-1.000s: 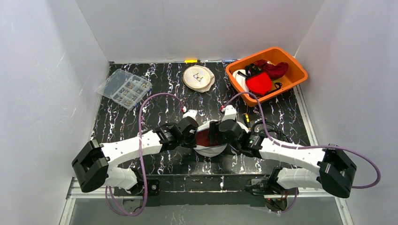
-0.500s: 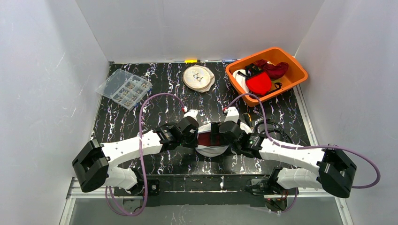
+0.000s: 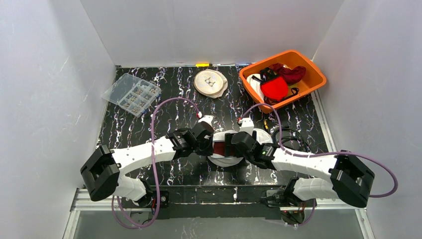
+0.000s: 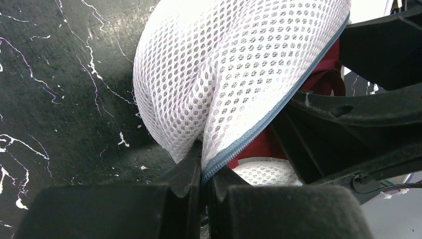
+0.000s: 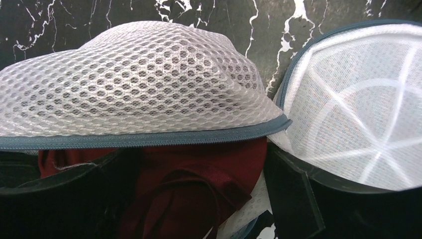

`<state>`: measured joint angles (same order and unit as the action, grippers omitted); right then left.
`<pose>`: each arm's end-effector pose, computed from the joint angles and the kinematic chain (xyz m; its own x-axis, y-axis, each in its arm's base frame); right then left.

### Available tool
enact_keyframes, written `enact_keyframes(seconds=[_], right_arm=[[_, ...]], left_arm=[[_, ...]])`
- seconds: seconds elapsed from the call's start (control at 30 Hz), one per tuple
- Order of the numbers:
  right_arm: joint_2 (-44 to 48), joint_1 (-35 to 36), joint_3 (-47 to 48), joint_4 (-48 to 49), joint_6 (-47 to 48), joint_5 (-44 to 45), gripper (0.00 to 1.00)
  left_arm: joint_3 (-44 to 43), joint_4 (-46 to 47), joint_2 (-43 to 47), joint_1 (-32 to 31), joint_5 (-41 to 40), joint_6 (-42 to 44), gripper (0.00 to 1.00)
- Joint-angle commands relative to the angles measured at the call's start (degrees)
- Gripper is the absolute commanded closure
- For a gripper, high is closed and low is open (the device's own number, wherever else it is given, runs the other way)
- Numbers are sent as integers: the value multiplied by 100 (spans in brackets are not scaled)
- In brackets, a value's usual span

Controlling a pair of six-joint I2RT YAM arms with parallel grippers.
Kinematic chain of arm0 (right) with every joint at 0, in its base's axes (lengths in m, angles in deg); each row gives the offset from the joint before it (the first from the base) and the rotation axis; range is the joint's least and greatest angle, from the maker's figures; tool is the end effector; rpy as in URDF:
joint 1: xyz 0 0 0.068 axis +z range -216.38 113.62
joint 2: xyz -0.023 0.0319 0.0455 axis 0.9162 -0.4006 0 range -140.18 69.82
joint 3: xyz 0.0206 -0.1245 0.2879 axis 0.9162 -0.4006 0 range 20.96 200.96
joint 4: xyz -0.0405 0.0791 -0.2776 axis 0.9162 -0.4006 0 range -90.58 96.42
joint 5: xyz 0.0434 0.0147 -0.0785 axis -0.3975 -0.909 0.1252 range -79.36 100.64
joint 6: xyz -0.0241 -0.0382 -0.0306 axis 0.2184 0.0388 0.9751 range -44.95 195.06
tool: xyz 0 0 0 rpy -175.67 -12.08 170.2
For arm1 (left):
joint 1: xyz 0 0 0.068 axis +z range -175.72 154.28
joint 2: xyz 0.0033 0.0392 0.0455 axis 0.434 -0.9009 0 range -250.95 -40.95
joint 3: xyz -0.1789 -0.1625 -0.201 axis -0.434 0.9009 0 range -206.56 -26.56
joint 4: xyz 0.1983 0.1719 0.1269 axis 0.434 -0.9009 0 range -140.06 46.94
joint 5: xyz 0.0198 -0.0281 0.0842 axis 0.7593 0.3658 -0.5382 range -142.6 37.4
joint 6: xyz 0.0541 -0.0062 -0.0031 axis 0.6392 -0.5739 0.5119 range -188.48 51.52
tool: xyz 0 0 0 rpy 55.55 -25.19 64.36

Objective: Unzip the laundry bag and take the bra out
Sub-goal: Pick up the bra from the laundry bag.

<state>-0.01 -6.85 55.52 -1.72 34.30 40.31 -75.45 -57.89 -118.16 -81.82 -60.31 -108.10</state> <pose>0.1432 0.2078 0.2179 -0.6338 0.0413 -0.7724 -0.2016 0.9552 0.2166 0.1740 -0.2502 0.2588 -0.7835 0.0332 -0.6205 0.3484 0.8503 -0.3944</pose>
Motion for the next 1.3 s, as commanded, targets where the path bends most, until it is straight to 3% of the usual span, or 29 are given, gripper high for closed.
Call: enact_keyframes(seconds=[0.0, 0.1, 0.23, 0.37, 0.73, 1.1, 1.27], right_arm=[[-81, -93, -352, 499, -218, -394, 1], [-160, -169, -433, 761, -261, -650, 5], [-6, -185, -455, 1019, -260, -651, 18], [380, -180, -444, 922, -192, -445, 45], [1103, -184, -313, 823, 805, -634, 99], [1379, -176, -101, 625, 2352, -2128, 99], [1537, -168, 48, 445, 2809, -2412, 99]], left_arm=[[-29, -162, -59, -15, 1, -28, 100], [-7, -133, -110, -14, 26, -37, 100], [-3, -154, -170, -7, 33, -37, 100], [-20, -200, -166, -10, 20, -31, 100], [-328, -548, -105, -14, -150, 37, 100], [-1067, -1174, 71, 91, -559, 217, 100], [-1528, -1442, -45, 412, -645, 302, 100]])
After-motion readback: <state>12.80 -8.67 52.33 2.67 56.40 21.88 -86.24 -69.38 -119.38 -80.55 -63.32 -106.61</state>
